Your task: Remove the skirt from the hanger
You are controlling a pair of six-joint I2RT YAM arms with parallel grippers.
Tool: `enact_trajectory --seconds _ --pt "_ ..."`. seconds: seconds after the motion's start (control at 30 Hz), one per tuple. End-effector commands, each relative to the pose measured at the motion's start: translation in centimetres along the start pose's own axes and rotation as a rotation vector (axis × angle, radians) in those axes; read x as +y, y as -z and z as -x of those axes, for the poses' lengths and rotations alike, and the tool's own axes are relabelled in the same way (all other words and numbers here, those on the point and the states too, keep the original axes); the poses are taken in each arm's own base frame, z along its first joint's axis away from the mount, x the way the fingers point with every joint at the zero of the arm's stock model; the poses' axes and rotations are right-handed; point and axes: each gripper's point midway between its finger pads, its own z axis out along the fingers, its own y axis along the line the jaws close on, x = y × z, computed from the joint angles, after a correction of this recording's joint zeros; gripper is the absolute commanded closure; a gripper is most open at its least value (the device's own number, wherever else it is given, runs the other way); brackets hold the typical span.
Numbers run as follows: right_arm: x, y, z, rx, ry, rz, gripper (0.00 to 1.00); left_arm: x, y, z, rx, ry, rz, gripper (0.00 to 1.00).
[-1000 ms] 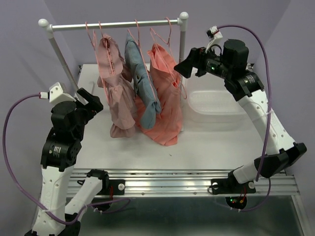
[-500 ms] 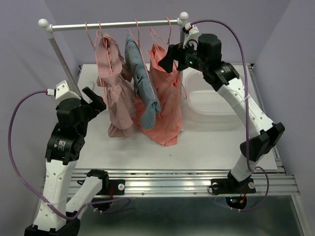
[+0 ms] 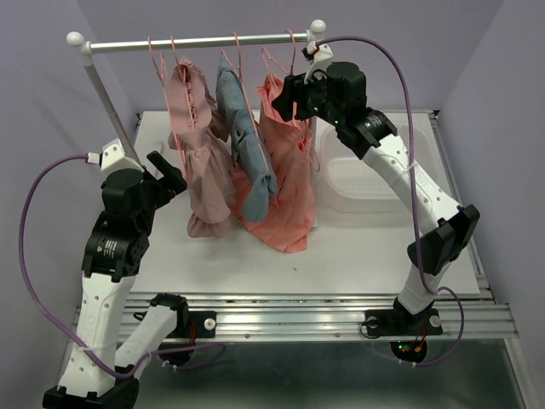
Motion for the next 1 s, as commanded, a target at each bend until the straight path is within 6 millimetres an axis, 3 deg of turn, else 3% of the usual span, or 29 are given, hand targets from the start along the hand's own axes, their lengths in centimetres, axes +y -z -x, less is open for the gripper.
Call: enact_trajectory --seconds 0.0,0.1,0.33,0.43,0.5,0.6,0.8,0.97 --pt "-0.2 0.5 4.6 -0.151 0.035 -0.052 0.34 -0.7 0.3 1.2 -0.050 -0.006 -0.039 0.01" --pt "-0.2 0.7 5.3 -0.180 0.043 -0.071 0.37 -0.7 0.2 1.1 -0.048 -0.005 -0.041 0.01" --pt "-0.9 0.4 5.2 -0.166 0.065 -0.107 0.66 -0.8 0.1 0.9 -0.042 -0.004 -0.045 0.03" --pt "-0.5 0.4 5.2 -0.161 0.070 -0.103 0.86 -1.0 0.1 0.9 -0.043 -0.002 -0.052 0.06" --pt "-0.4 0.5 5.5 -0.164 0.081 -0.102 0.88 -1.1 0.1 1.0 -0.043 -0.002 -0.058 0.08" --pt "-0.5 0.9 6.1 -0.171 0.095 -0.109 0.99 -1.0 0.2 0.9 -0.042 -0.002 -0.056 0.10" --pt "0.7 1.5 7.6 -0.195 0.140 -0.072 0.99 -1.0 0.5 1.0 -0.048 -0.008 -0.067 0.15" --pt "1.6 3.3 10.7 -0.280 0.134 -0.064 0.99 -1.3 0.8 1.2 -0.055 -0.005 -0.081 0.11"
